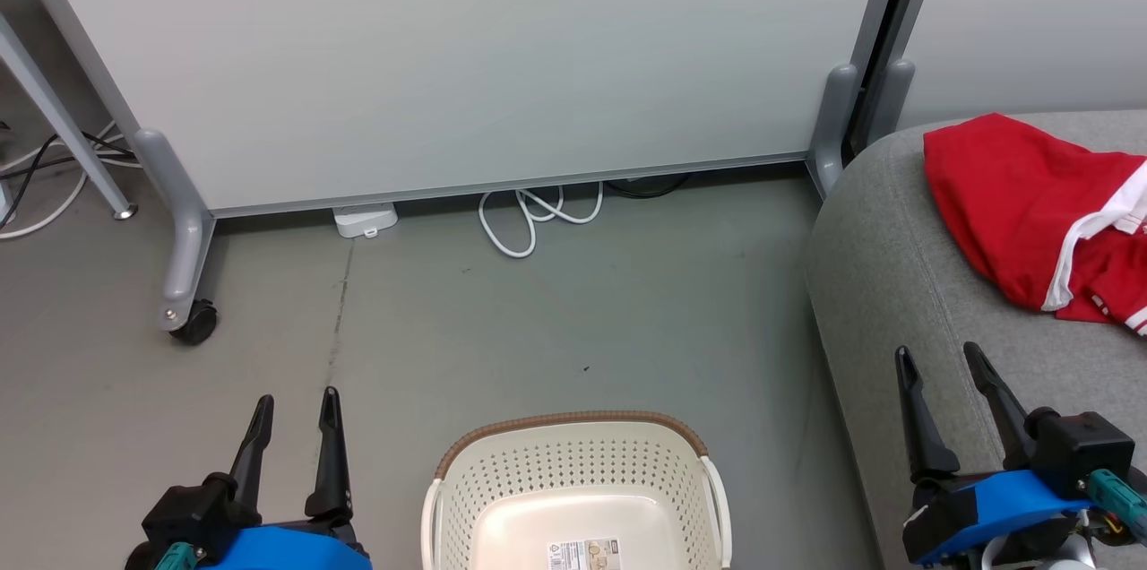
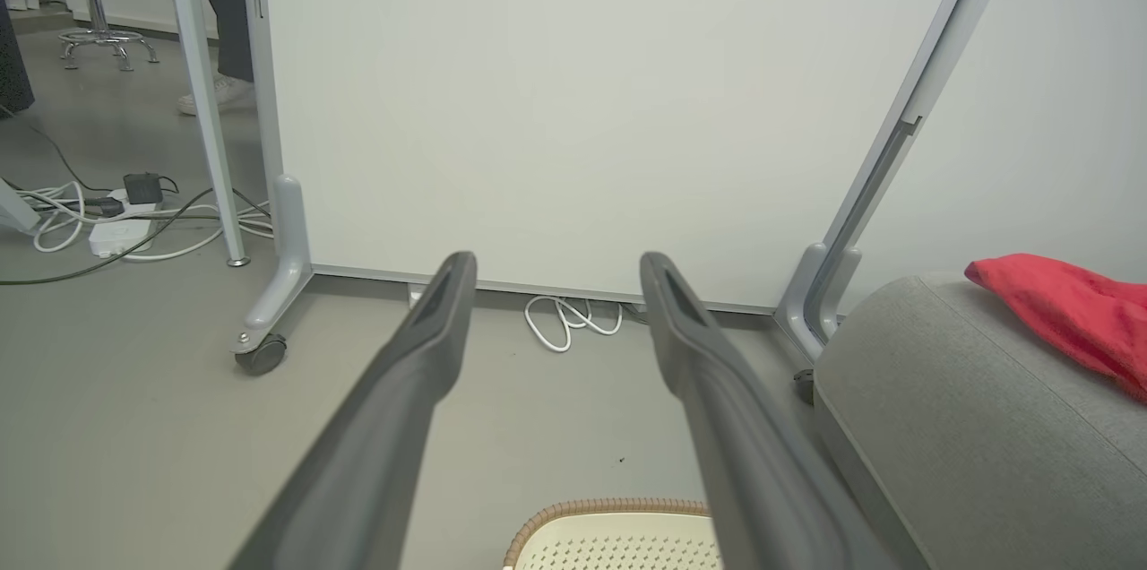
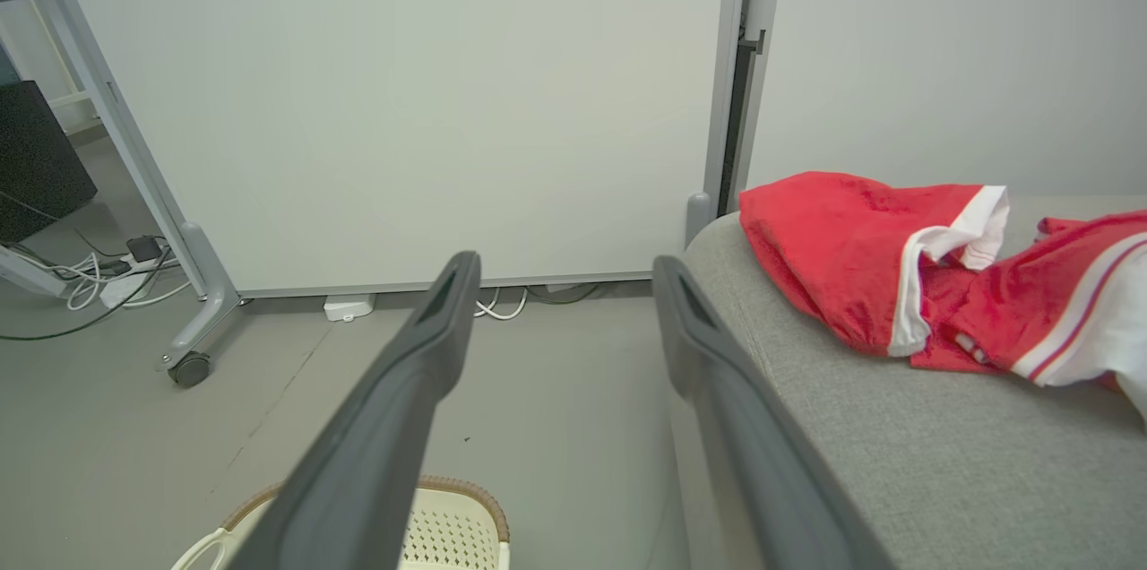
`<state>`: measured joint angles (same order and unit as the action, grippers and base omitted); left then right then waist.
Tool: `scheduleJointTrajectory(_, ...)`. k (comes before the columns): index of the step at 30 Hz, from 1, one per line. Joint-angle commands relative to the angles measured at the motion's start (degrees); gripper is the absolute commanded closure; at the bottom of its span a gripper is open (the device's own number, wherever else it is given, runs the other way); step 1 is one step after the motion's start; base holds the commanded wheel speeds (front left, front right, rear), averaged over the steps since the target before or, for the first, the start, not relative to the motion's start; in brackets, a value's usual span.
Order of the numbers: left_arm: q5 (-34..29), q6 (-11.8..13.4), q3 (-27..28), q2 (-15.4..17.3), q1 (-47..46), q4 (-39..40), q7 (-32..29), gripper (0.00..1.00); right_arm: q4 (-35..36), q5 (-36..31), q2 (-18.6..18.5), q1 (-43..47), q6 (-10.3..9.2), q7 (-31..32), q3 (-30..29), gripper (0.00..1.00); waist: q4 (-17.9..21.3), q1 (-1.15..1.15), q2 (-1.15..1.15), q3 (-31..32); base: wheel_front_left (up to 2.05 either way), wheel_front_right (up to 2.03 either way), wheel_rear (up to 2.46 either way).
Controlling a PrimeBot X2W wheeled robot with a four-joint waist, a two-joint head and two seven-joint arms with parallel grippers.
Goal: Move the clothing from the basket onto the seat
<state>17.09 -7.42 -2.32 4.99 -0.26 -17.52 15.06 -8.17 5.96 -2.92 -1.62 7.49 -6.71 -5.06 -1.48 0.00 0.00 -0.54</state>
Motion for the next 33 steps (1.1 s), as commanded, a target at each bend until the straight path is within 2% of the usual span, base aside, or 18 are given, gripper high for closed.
scheduleJointTrajectory(1,0.2,-0.1,0.1,0.3,0.2,-0.1,0.2,0.00,0.0,0.1,0.0,0.7,0.01,-0.2,0.1,0.00,0.1,0.00,0.00,-0.1,0.00,0.00,0.00)
scheduleJointTrajectory(15,1.1,-0.1,-0.7,0.3,-0.4,-0.3,0.2,0.00,-0.6,0.5,0.0,0.1,0.01,-0.2,0.3,0.00,0.7,0.00,0.00,-0.8,0.00,0.00,0.00)
scheduleJointTrajectory(16,0.8,0.0,-0.6,0.0,0.0,-0.2,0.0,1.00,-0.5,0.3,0.0,-0.1,0.00,0.0,0.3,1.00,0.7,0.00,0.00,-0.8,0.00,0.00,0.00)
scheduleJointTrajectory(22,1.1,0.0,-0.6,-0.8,2.0,-3.8,-0.4,1.00,-4.6,0.3,0.4,1.0,0.00,0.1,0.3,1.00,0.7,0.00,0.00,-0.8,0.00,0.00,0.00)
scheduleJointTrajectory(33,12.1,0.0,0.9,-1.0,0.7,-2.7,-3.6,1.00,-4.8,13.1,0.4,0.0,0.00,2.2,-0.1,1.00,0.8,0.00,0.00,-0.7,0.00,0.00,0.00)
